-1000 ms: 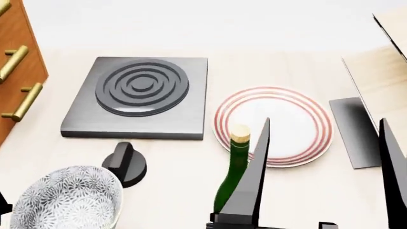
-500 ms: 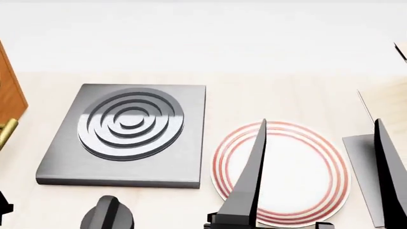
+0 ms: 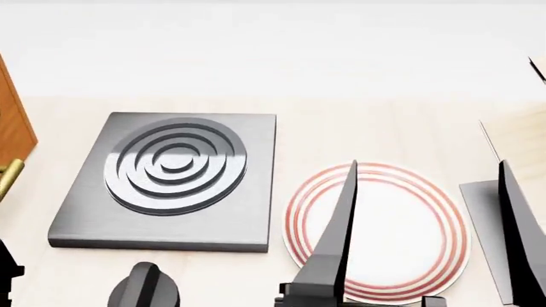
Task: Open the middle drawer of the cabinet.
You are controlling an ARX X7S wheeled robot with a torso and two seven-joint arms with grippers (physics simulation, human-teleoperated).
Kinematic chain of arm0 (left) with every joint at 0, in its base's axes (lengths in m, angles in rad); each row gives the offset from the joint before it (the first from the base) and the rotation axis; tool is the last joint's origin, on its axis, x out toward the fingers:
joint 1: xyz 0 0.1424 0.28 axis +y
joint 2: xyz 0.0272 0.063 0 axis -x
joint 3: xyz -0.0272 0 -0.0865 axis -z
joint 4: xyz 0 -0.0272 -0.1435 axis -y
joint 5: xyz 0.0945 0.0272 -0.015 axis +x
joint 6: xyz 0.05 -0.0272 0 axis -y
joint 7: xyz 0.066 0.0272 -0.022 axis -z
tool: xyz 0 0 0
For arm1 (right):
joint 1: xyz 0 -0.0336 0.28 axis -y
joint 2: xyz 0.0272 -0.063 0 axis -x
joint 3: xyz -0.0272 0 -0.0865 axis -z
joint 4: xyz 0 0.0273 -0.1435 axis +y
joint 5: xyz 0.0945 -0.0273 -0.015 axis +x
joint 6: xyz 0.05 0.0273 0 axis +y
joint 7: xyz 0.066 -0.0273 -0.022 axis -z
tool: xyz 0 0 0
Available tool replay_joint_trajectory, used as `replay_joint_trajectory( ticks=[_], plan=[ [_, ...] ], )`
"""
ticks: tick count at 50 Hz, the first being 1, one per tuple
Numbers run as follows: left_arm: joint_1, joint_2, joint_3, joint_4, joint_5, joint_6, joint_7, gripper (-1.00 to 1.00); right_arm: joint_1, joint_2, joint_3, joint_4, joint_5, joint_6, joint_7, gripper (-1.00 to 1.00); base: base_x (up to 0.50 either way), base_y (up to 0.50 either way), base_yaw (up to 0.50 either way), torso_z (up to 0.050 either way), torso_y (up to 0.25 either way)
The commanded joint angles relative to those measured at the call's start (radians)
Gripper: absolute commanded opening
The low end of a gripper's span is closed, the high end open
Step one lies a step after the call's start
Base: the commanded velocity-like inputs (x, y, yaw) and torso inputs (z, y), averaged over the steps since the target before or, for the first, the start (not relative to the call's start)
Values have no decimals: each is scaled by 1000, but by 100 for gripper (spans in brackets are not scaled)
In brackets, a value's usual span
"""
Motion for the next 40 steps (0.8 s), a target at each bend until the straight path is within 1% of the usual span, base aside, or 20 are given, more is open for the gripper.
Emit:
replay_joint_trajectory(
  ticks=[1, 2, 5, 6, 8, 11, 14, 20, 23, 29, 32, 35, 40],
  plan=[
    [-31, -51, -21, -65, 64, -29, -8, 100, 3, 19, -7, 10, 10, 19, 20, 100, 0, 0, 0, 0, 0],
    [-39, -73, -28, -91, 85, -18, -1, 100, 4, 22, -8, 13, 13, 20, 23, 100, 0, 0, 0, 0, 0],
    [-52, -95, -35, -111, 99, -16, 9, 100, 4, 28, -10, 12, 19, 22, 30, 100, 0, 0, 0, 0, 0],
    [-63, -114, -35, -126, 119, -22, 15, 100, 3, 30, -10, 13, 22, 23, 32, 100, 0, 0, 0, 0, 0],
    [-62, -129, -43, -128, 95, -40, 34, 100, 3, 32, -11, 13, 26, 23, 37, 100, 0, 0, 0, 0, 0],
    [-57, -154, -32, -144, 114, -51, 48, 100, 5, 36, -13, 10, 28, 28, 41, 100, 0, 0, 0, 0, 0],
    [-57, -219, 13, -199, 198, -37, 80, 100, 6, 40, -8, 10, 36, 31, 44, 100, 0, 0, 0, 0, 0],
    [-64, -318, 41, -251, 284, -21, 129, 100, 10, 45, -2, 10, 51, 38, 48, 100, 0, 0, 0, 0, 0],
    [-83, -335, 55, -253, 302, -37, 147, 100, 8, 48, -3, 12, 57, 38, 52, 100, 0, 0, 0, 0, 0],
    [-172, -360, 119, -281, 359, -46, 194, 100, 7, 52, -3, 9, 66, 42, 58, 100, 0, 0, 0, 0, 0],
    [-242, -366, 170, -341, 406, -37, 217, 100, 10, 52, 1, 5, 69, 46, 57, 100, 0, 0, 0, 0, 0],
    [-278, -369, 192, -369, 421, -34, 234, 100, 10, 53, 3, 8, 73, 44, 58, 100, 0, 0, 0, 0, 0],
    [-363, -363, 238, -478, 462, -13, 248, 100, 10, 56, 4, 12, 80, 41, 63, 100, 0, 0, 0, 0, 0]
  ],
)
